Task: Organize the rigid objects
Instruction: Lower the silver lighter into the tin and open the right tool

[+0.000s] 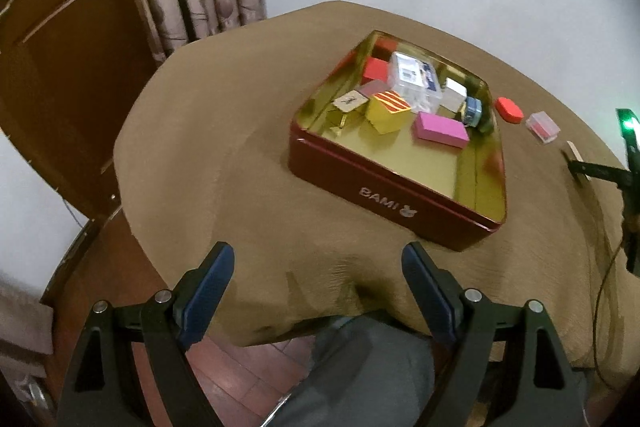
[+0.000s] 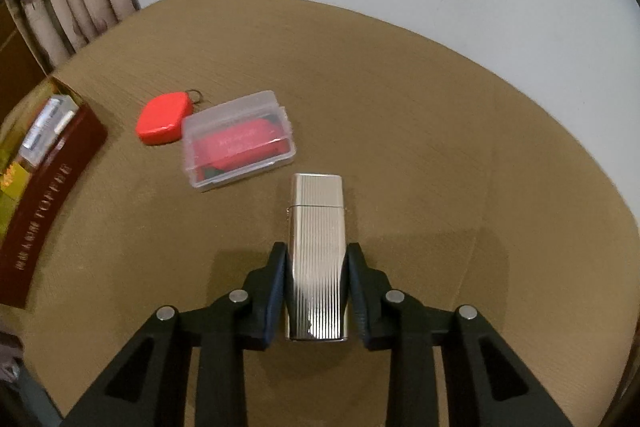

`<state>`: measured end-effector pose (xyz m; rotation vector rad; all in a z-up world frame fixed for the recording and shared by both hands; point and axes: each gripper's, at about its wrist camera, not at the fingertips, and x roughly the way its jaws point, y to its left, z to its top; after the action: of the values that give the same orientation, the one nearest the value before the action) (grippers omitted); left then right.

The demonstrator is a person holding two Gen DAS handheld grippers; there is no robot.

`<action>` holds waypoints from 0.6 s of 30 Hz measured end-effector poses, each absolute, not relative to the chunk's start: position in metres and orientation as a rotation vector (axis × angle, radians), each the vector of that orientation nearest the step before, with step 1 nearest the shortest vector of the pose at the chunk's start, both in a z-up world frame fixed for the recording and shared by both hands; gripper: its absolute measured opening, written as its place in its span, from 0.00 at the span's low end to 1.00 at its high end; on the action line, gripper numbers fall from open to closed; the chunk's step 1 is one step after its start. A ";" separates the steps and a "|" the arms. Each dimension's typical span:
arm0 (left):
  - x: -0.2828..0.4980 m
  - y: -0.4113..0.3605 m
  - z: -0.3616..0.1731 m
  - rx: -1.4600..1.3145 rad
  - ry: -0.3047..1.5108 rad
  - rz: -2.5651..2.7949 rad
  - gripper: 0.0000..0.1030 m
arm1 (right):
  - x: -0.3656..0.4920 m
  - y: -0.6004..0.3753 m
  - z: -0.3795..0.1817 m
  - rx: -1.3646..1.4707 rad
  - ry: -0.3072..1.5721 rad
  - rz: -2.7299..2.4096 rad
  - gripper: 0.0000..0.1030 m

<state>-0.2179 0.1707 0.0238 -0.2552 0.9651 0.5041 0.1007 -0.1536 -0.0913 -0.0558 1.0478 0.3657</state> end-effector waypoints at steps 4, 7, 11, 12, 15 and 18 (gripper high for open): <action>-0.225 0.174 0.023 -0.266 0.957 0.525 0.80 | 0.072 -0.147 -0.060 0.035 1.004 0.448 0.29; -0.229 0.177 0.021 -0.283 0.968 0.525 0.80 | 0.053 -0.119 -0.025 0.057 0.957 0.569 0.29; -0.234 0.182 0.019 -0.311 0.968 0.527 0.80 | 0.036 -0.055 0.016 -0.010 0.917 0.779 0.29; -0.235 0.183 0.019 -0.313 0.968 0.528 0.80 | 0.031 -0.033 0.023 -0.030 0.919 0.846 0.29; -0.239 0.187 0.019 -0.315 0.962 0.532 0.80 | 0.014 0.019 0.027 -0.115 0.931 0.960 0.29; -0.241 0.190 0.020 -0.318 0.962 0.532 0.80 | 0.010 0.065 0.019 -0.229 0.959 1.040 0.29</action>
<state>-0.2410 0.1902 0.0196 -0.3181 0.9621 0.5316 0.0096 0.0647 0.0194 -0.2295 0.9589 1.0405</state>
